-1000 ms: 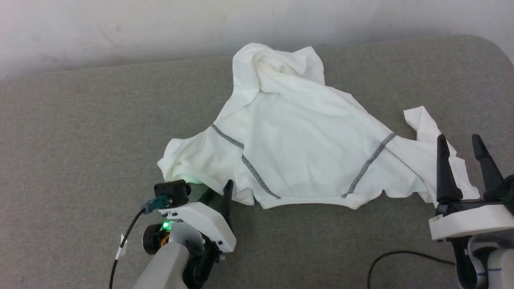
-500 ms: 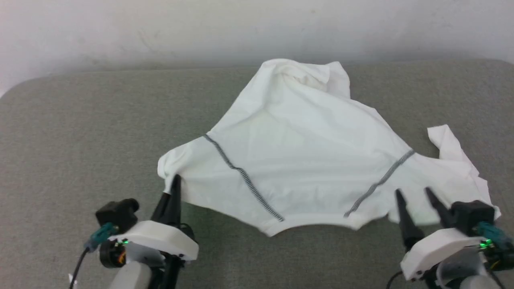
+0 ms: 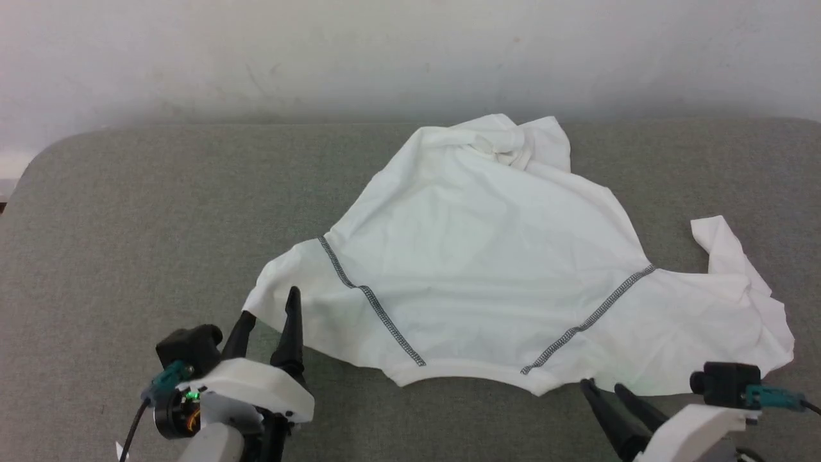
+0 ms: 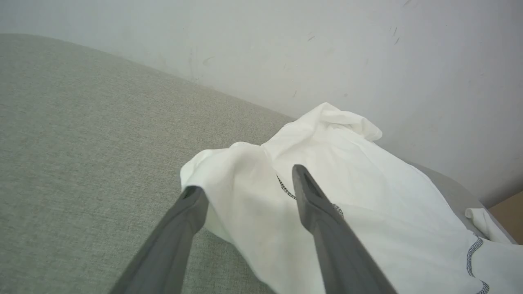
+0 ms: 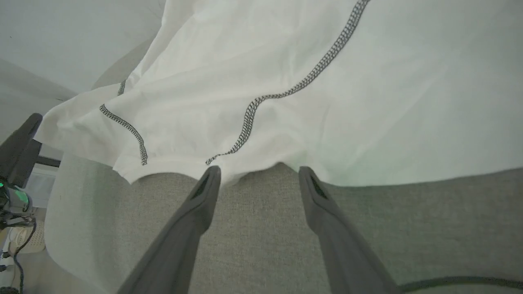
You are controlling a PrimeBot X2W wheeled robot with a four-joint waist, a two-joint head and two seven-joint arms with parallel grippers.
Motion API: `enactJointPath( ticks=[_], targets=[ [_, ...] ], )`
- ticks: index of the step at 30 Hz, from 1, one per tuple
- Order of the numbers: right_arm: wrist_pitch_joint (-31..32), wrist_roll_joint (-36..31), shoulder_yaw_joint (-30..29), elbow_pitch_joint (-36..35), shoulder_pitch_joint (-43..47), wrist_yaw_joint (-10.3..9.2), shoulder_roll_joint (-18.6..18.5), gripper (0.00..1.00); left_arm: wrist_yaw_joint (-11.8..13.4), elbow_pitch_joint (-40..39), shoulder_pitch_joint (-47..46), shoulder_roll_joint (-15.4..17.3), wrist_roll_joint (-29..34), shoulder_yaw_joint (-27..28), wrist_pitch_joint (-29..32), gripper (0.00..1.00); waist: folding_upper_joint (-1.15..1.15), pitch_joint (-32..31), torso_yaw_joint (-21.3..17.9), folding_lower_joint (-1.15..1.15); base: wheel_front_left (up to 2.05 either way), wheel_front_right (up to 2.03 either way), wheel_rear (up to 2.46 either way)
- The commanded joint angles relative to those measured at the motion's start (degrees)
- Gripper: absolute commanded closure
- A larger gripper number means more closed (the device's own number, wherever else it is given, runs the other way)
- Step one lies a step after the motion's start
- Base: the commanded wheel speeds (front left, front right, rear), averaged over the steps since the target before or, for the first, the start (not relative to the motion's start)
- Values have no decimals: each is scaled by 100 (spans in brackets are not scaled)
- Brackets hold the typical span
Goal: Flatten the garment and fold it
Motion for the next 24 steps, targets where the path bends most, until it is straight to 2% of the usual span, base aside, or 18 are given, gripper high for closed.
enactJointPath(
  ticks=[1,4,10,15,24],
  targets=[
    [35,149,-41,-28,66,-10,11,0,-44,-16,105,-26,35,-9,-56,0,0,-26,4,1,0,0,0],
    [174,642,-101,80,131,-10,12,0,-42,-134,307,-98,151,-85,-132,0,0,-38,74,1,0,0,0],
    [42,1082,-157,585,-137,-10,12,0,-73,-164,482,-238,293,-340,-145,0,0,9,332,1,0,0,0],
    [-41,1197,-113,1119,-504,-10,12,0,-86,-51,492,-256,350,-479,-96,0,0,38,502,1,0,0,0],
    [-443,1025,-310,2052,-1106,-10,12,0,-135,81,429,-295,322,-603,-4,0,0,67,700,1,0,0,0]
  ],
)
